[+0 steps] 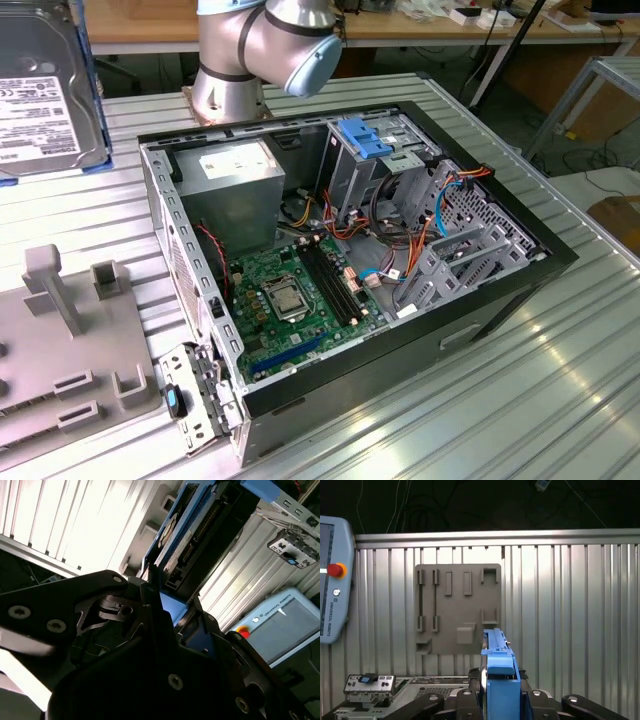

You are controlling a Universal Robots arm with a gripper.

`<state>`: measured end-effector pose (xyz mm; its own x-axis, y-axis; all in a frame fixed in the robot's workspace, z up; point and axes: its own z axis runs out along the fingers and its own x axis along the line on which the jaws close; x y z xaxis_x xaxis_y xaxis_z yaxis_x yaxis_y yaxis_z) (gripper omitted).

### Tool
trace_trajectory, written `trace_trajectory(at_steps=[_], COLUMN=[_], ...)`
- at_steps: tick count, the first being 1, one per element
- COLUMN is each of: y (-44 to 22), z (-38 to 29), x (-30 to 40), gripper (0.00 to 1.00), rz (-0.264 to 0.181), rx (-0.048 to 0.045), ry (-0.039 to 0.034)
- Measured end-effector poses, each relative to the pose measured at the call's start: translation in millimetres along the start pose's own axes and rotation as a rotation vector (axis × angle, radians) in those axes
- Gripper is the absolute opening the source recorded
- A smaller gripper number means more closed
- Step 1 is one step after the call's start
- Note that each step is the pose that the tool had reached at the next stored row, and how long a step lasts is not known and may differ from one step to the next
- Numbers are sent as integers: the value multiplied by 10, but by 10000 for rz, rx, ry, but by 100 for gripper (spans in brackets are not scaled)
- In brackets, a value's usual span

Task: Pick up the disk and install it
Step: 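Pick up the disk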

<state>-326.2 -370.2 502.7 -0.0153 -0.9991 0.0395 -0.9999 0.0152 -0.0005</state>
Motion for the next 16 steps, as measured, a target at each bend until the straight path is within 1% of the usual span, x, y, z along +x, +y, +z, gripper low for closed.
trace_trajectory(at_steps=[1, 2, 3, 6, 7, 10, 12, 13, 14, 16], y=[-107, -248, -301, -430, -495, -639, -780, -823, -913, -1011], z=[0, 1, 1, 1, 2, 2, 3, 3, 2, 3], x=[-2, -4, -5, -7, -8, -10, -12, -13, -14, -16], gripper=[37, 37, 37, 37, 37, 37, 37, 37, 37, 37], rz=[0, 0, 0, 1, 1, 0, -1, 0, 1, -1], rx=[1, 1, 1, 1, 0, 1, 1, 1, 0, 1], ry=[0, 0, -1, 0, 0, 0, -1, -1, 1, -1])
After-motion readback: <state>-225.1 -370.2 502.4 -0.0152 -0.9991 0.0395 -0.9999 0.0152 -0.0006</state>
